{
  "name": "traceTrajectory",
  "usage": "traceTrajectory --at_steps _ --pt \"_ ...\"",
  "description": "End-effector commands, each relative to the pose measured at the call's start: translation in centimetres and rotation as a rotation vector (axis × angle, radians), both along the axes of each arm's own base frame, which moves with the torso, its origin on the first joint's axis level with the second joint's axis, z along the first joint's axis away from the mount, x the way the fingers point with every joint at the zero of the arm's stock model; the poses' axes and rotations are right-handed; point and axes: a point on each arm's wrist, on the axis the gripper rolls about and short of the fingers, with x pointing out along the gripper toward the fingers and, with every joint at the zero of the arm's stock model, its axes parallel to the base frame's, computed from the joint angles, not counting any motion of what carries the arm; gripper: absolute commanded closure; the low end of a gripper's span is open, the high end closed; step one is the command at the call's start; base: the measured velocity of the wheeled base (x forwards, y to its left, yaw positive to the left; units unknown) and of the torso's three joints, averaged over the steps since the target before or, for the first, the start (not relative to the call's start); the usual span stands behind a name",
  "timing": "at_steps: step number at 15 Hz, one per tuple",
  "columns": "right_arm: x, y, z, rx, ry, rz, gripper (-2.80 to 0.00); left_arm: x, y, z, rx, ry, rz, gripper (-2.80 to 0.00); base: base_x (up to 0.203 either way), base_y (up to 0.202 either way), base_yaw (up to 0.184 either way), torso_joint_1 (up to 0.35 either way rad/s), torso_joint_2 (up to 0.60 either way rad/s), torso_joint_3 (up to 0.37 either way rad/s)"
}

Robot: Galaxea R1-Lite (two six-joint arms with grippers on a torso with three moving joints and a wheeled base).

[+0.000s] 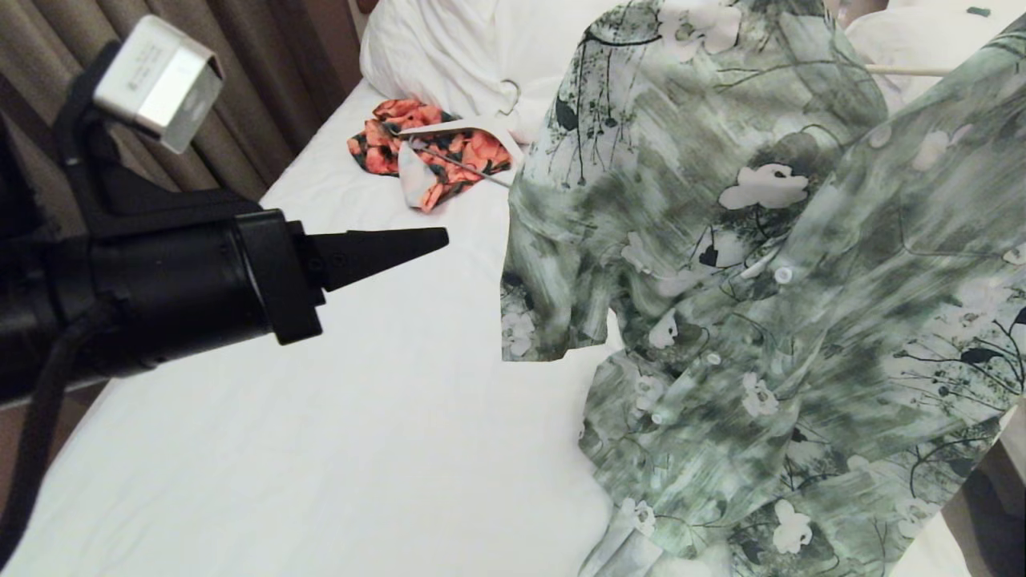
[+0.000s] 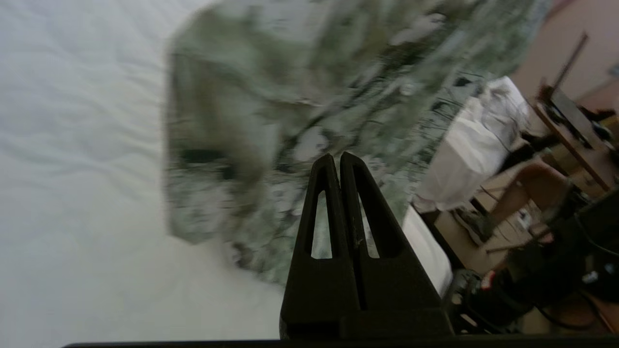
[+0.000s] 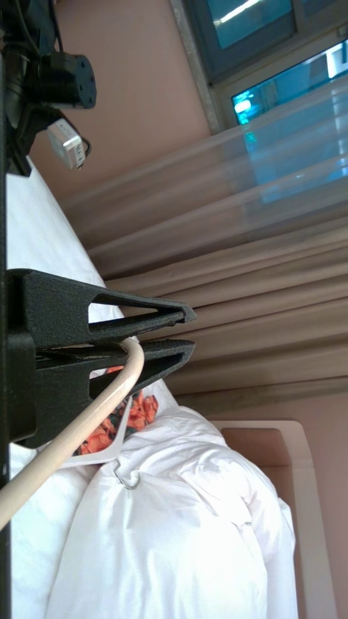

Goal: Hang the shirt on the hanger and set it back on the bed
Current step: Take the clothes hanger out of the clothes

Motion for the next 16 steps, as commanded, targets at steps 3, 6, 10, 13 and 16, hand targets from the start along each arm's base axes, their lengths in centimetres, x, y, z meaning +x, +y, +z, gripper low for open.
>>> traceTrajectory --at_steps 3,6,10,13,16 --pt "0.4 0.1 -0.1 -0.004 0.008 0.001 0.00 2.5 -3.3 0.2 0.019 0.009 -0.047 -2.80 0.000 0.000 0.000 0.000 0.00 0.000" --pt "0.4 0.1 -0.2 -0.004 0.011 0.000 0.00 5.5 -5.2 -0.7 0.090 -0.024 -0.038 -2.80 0.000 0.000 0.000 0.000 0.00 0.000" --pt "1.1 0.1 -0.4 -0.008 0.023 -0.014 0.00 7.9 -5.6 0.0 0.107 -0.083 -0.002 -2.80 0.000 0.000 0.000 0.000 0.00 0.000" --pt "1.4 0.3 -0.5 -0.010 0.029 -0.014 0.00 8.7 -4.6 0.3 0.124 -0.121 0.039 -2.80 0.000 0.000 0.000 0.000 0.00 0.000" --pt "1.8 0.4 -0.6 -0.013 0.036 -0.014 0.00 8.9 -4.9 0.3 0.138 -0.141 0.034 -2.80 0.000 0.000 0.000 0.000 0.00 0.000"
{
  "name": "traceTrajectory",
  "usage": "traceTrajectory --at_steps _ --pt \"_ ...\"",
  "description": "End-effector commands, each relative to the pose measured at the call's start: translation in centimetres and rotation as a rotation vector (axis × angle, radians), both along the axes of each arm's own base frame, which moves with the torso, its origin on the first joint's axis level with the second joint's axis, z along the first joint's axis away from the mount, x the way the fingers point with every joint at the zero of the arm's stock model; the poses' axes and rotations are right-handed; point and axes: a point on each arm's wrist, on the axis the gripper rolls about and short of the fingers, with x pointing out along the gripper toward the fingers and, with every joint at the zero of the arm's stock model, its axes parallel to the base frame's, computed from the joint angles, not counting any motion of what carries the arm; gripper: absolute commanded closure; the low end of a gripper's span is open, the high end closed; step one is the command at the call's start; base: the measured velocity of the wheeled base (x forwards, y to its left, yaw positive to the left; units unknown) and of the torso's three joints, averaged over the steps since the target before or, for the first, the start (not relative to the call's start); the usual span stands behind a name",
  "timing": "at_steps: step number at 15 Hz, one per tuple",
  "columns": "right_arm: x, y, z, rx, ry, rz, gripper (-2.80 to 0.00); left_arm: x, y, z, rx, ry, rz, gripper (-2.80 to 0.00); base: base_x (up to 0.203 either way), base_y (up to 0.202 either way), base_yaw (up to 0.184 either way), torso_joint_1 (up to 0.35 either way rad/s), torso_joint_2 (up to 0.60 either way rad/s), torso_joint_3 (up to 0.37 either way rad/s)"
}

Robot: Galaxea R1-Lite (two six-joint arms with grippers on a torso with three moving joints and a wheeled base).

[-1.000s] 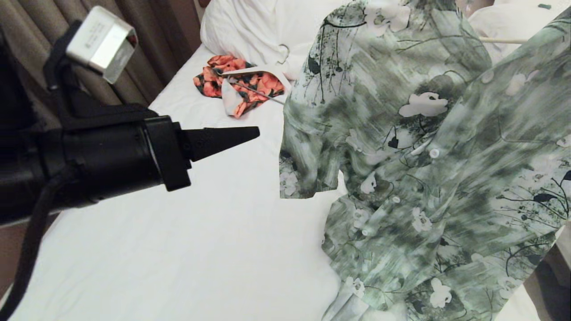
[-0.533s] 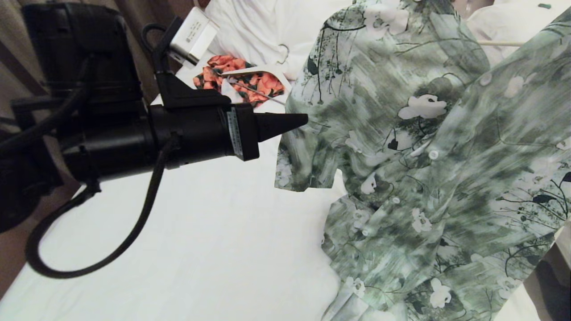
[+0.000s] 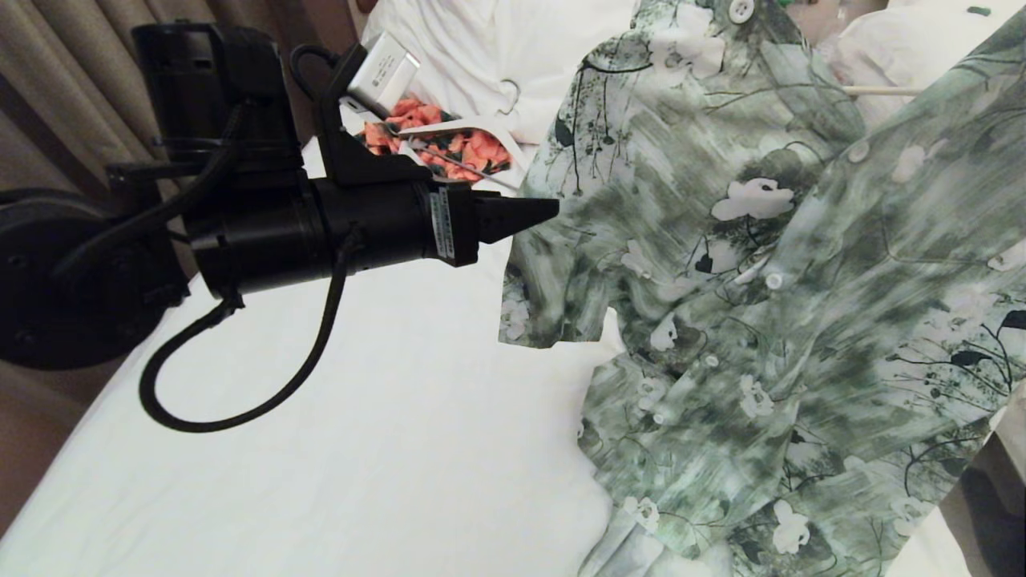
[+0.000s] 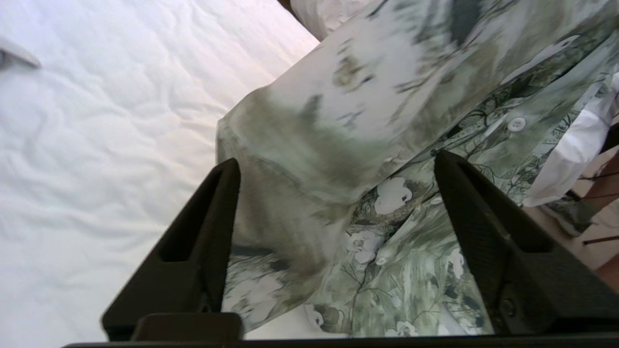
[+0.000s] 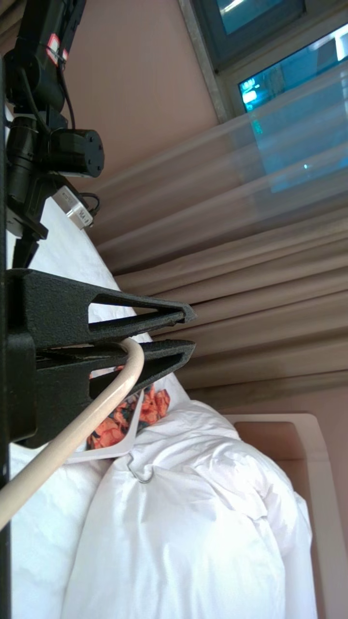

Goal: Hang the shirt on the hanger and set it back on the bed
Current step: Take the clothes hanger out of the clothes

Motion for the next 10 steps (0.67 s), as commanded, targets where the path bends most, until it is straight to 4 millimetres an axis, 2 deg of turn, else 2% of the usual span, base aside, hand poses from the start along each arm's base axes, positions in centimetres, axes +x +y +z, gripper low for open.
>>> traceTrajectory --at_steps 1,5,10 --pt "0.3 0.1 -0.1 -0.003 0.007 0.002 0.00 0.4 -0.3 0.0 0.007 -0.011 -0.003 -2.80 0.000 0.000 0.000 0.000 0.00 0.000" --pt "0.4 0.2 -0.1 -0.002 0.004 0.004 0.00 1.2 -1.8 0.2 -0.030 -0.073 -0.028 -2.80 0.000 0.000 0.000 0.000 0.00 0.000" --pt "0.3 0.1 -0.1 -0.001 0.000 0.003 0.00 0.9 -5.4 -1.2 -0.027 -0.064 -0.115 -2.80 0.000 0.000 0.000 0.000 0.00 0.000"
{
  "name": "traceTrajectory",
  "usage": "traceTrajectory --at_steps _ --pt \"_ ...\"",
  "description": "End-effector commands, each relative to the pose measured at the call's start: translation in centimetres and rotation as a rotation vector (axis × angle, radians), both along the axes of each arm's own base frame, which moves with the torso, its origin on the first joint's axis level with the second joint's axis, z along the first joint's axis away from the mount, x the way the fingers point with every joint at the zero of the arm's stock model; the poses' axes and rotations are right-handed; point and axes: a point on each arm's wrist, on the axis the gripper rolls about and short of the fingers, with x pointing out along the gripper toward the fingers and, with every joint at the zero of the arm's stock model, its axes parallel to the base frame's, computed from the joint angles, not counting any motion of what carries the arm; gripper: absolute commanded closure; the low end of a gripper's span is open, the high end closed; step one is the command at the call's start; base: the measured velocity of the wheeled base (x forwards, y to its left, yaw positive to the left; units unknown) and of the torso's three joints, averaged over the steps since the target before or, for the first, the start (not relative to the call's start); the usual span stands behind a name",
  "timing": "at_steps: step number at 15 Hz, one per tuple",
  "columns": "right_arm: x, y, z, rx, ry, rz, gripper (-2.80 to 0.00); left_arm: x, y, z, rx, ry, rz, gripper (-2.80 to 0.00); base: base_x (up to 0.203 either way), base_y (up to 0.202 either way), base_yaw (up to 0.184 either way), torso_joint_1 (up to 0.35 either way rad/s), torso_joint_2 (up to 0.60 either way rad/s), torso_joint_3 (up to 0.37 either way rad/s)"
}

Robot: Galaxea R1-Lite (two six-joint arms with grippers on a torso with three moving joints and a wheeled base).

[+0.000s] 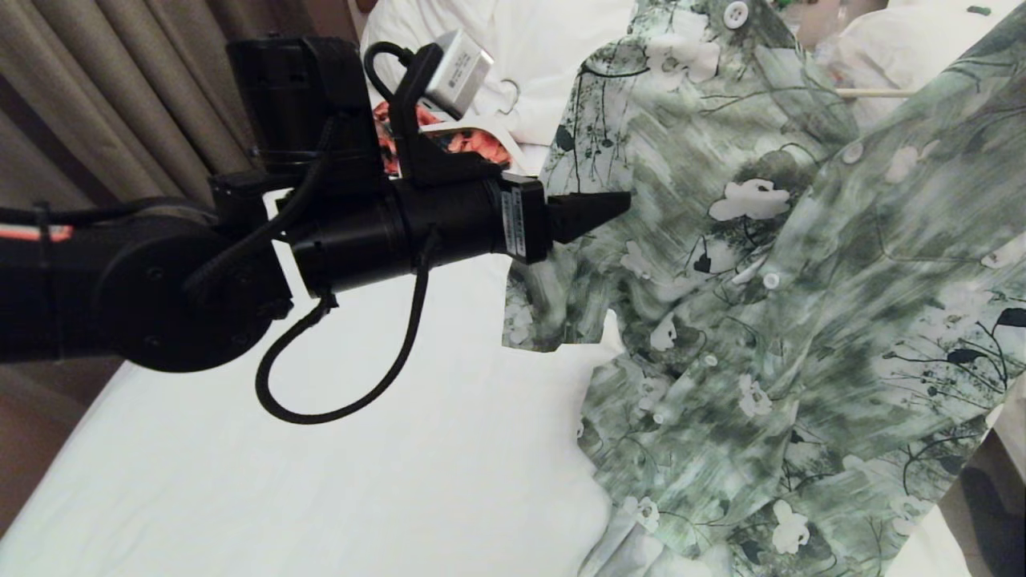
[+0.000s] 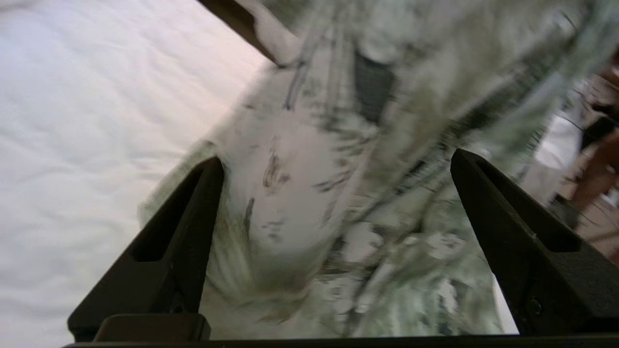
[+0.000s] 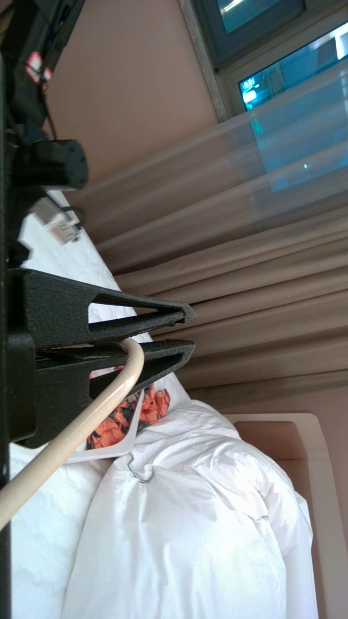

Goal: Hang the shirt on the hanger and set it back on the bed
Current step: Take the clothes hanger out of the clothes

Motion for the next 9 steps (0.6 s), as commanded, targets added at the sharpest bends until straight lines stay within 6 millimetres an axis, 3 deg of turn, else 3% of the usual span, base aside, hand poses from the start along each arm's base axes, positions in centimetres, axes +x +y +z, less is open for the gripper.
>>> traceTrajectory --at_steps 1,4,5,6,9 --pt "-0.1 0.0 0.0 0.000 -0.002 0.003 0.00 0.2 -1.4 -0.8 0.011 0.013 -0.029 -2.80 0.000 0.000 0.000 0.000 0.00 0.000" --pt "-0.1 0.0 0.0 0.000 -0.002 0.003 0.00 0.8 -2.8 -0.6 0.007 -0.010 -0.023 -2.80 0.000 0.000 0.000 0.000 0.00 0.000" --pt "-0.1 0.0 0.1 -0.001 -0.003 0.005 0.00 1.1 -3.3 -0.6 0.008 -0.019 -0.005 -1.75 0.000 0.000 0.000 0.000 0.00 0.000" --pt "-0.2 0.0 0.1 0.000 -0.004 0.006 0.00 1.2 -3.7 -0.8 0.018 -0.026 0.011 0.00 0.000 0.000 0.000 0.000 0.00 0.000" --pt "-0.2 0.0 0.1 0.000 -0.005 0.006 0.00 1.2 -3.7 -0.8 0.019 -0.033 0.012 0.00 0.000 0.000 0.000 0.000 0.00 0.000"
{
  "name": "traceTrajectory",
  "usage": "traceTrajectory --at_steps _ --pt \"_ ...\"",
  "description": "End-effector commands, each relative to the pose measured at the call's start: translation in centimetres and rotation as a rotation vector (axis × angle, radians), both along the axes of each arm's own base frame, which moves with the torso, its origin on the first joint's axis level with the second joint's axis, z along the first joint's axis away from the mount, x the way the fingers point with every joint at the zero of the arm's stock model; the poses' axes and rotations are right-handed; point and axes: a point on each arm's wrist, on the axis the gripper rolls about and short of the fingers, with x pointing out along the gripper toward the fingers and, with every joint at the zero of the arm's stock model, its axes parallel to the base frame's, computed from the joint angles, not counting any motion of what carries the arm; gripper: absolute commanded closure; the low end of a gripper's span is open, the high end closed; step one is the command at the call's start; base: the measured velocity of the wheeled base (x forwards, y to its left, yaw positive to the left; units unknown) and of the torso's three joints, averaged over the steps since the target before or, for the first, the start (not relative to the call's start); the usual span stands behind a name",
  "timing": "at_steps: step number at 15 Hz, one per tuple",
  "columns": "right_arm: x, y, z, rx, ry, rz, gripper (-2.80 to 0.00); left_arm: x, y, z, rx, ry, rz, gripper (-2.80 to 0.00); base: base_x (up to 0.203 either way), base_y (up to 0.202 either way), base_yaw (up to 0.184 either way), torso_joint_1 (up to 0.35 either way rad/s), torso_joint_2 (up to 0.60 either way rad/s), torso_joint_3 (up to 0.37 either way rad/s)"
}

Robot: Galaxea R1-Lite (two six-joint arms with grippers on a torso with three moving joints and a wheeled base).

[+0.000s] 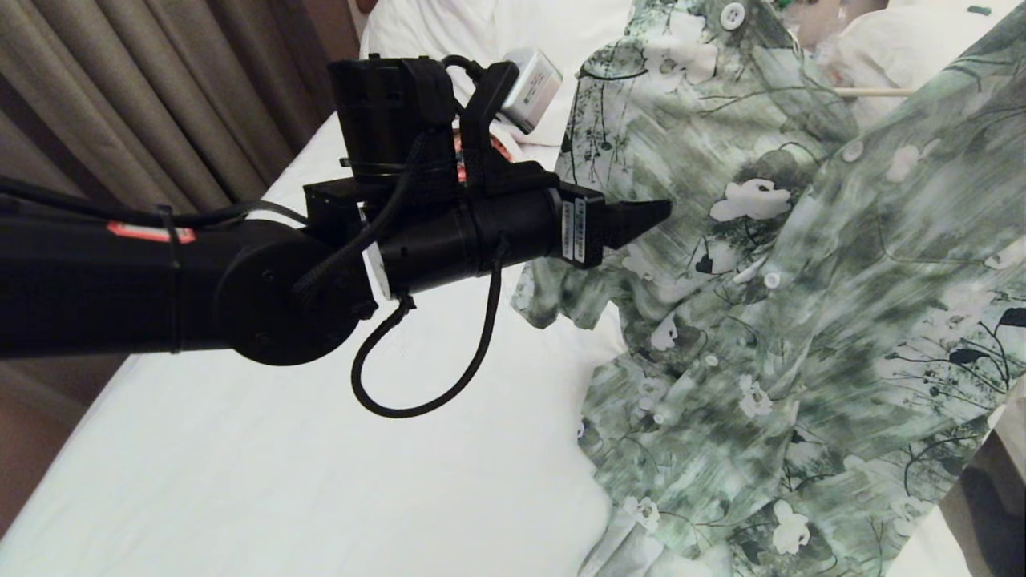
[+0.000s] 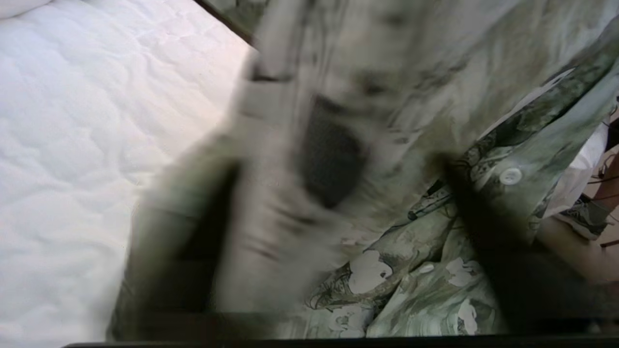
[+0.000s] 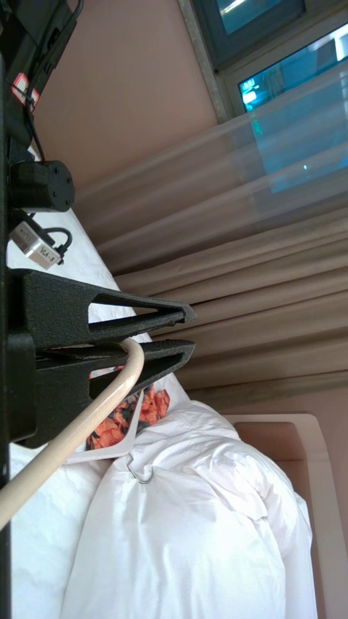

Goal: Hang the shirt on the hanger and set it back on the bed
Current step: Take the clothes hanger out of the clothes

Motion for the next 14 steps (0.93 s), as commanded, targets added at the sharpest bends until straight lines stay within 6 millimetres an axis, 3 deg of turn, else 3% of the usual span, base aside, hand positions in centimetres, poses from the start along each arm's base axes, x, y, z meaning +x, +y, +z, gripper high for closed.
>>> traceTrajectory --at_steps 1,8,14 --pt "-0.1 0.0 0.0 0.000 -0.003 0.003 0.00 0.0 -0.1 0.1 -0.004 -0.007 -0.002 0.00 0.000 0.000 0.000 0.000 0.00 0.000" --pt "-0.5 -0.2 0.2 0.004 -0.011 0.001 0.00 -0.9 0.5 1.0 -0.020 -0.021 0.002 0.00 0.000 0.000 0.000 0.000 0.00 0.000" --pt "-0.3 -1.1 0.2 0.006 -0.006 -0.055 0.00 -4.4 5.9 4.2 -0.098 -0.055 0.063 0.00 0.000 0.000 0.000 0.000 0.00 0.000"
